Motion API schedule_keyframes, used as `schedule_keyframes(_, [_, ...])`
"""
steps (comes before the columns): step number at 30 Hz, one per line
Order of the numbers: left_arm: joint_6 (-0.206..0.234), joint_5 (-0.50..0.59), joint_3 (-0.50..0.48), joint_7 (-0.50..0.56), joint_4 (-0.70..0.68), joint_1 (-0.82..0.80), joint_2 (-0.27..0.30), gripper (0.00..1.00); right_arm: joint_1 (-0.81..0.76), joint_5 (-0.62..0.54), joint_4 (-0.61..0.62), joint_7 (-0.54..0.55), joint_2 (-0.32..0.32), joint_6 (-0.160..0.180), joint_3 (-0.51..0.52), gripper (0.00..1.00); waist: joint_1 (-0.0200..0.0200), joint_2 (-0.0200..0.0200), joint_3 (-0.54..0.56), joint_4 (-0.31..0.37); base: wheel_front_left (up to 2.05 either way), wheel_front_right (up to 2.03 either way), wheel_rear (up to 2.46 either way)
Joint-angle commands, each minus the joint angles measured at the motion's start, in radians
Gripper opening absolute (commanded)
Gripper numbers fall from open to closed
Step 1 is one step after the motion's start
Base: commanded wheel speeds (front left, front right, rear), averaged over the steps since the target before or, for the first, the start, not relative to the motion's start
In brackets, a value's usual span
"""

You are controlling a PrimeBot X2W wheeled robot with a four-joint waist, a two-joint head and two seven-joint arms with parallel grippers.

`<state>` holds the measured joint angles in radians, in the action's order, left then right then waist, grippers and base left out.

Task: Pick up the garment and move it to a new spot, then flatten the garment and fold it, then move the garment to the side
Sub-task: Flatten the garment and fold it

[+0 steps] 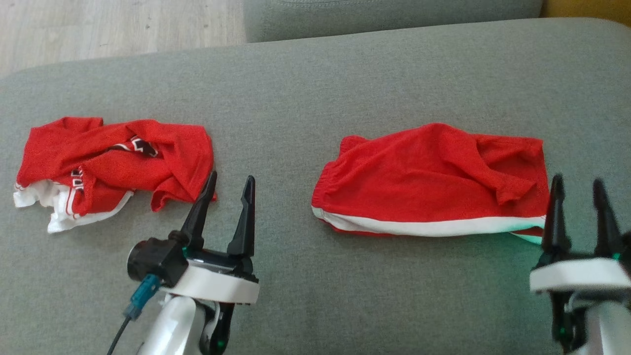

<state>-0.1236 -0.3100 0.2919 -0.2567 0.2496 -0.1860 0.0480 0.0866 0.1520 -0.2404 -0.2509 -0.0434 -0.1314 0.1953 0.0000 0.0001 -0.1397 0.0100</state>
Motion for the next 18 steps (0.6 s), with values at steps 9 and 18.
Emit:
schedule_keyframes(9, [0.002,-0.012,-0.019,-0.005,-0.046,-0.017,0.002,1.0,-0.058,0.026,0.081,-0.011,-0.007,0.001,-0.089,1.0,0.0,-0.0001,0.009,-0.009,0.0,0.0,0.0])
schedule_keyframes(18, [0.002,-0.006,-0.015,-0.005,-0.041,-0.021,0.002,1.0,-0.002,0.013,-0.144,0.033,-0.007,0.001,0.013,1.0,0.0,-0.0001,-0.005,-0.017,0.0,0.0,0.0])
